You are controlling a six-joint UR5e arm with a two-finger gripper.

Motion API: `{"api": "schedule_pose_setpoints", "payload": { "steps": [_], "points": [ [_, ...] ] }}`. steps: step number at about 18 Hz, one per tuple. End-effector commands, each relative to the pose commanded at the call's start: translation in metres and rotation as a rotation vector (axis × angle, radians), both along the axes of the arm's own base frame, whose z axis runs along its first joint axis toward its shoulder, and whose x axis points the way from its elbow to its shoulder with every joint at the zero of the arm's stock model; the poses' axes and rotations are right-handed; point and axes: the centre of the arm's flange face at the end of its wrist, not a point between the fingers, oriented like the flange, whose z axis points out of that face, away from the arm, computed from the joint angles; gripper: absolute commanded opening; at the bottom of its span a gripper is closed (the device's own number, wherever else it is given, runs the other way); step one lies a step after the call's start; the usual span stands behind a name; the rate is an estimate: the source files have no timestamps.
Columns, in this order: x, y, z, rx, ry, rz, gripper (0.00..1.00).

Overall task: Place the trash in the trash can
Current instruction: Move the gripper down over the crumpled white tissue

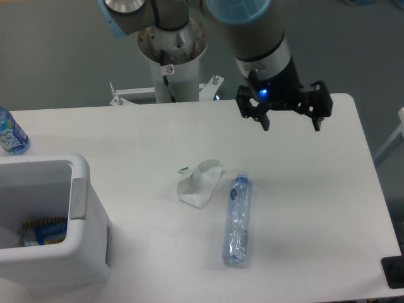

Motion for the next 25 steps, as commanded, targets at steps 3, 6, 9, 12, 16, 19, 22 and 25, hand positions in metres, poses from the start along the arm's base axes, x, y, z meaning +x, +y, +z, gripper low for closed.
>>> {"api": "schedule_pose_setpoints", "payload": {
  "steps": [3,6,9,12,16,19,22,25],
  "points": [
    [0.002,0.003,-0.001,0.004,0.000,-0.006,1.00],
    [0.003,0.006,-0.004,0.009,-0.004,0.008,1.00],
    [0.006,0.012,-0.008,0.053,-0.012,0.071,1.00],
    [0.007,0.020,-0.030,0.115,-0.025,0.155,1.00],
    [0.026,0.028,-0.086,0.179,0.007,0.189,1.00],
    [0.052,0.034,-0.127,0.132,-0.029,0.152,1.00],
    [0.074,0.045,-0.153,0.062,-0.081,0.036,1.00],
    [0.105,0.049,-0.191,-0.003,-0.165,-0.068,1.00]
  ]
}}
